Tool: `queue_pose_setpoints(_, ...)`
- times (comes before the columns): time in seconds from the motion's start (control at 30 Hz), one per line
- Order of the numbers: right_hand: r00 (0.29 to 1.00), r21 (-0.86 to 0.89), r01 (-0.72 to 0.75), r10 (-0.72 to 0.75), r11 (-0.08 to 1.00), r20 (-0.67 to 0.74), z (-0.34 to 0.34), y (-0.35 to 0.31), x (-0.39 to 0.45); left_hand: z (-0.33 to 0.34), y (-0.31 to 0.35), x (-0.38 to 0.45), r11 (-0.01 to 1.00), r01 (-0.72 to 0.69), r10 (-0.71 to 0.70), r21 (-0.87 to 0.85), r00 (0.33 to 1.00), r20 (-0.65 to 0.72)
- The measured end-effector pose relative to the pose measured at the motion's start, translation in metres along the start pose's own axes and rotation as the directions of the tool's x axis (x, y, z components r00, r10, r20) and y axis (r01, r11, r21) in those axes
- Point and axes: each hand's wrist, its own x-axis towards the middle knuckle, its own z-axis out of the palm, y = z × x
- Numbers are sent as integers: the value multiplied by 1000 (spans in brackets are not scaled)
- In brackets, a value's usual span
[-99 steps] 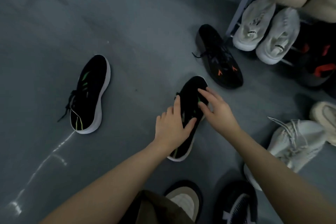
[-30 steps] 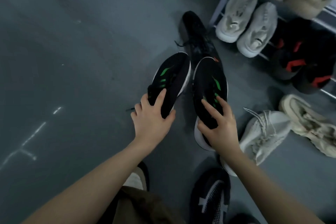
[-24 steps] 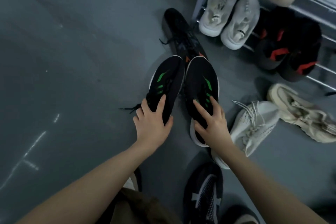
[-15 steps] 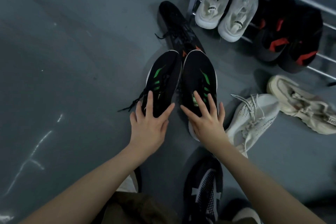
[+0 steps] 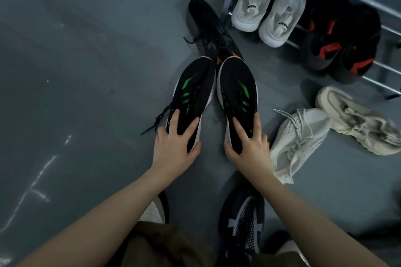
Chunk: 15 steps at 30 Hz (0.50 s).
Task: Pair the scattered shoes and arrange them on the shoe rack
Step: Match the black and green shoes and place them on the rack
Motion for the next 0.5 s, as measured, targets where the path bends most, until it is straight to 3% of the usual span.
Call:
queue_pose_setpoints(0.3,981,181,41,-5,983,-193,-48,-13,-19,-46,26,-10,988,-73,43,-137,977,-210)
queue_pose_setpoints(0.5,941,276,7,87,961,-326,-94,-3,-34,-78,68,-3,964,-220,158,-151,926,-343)
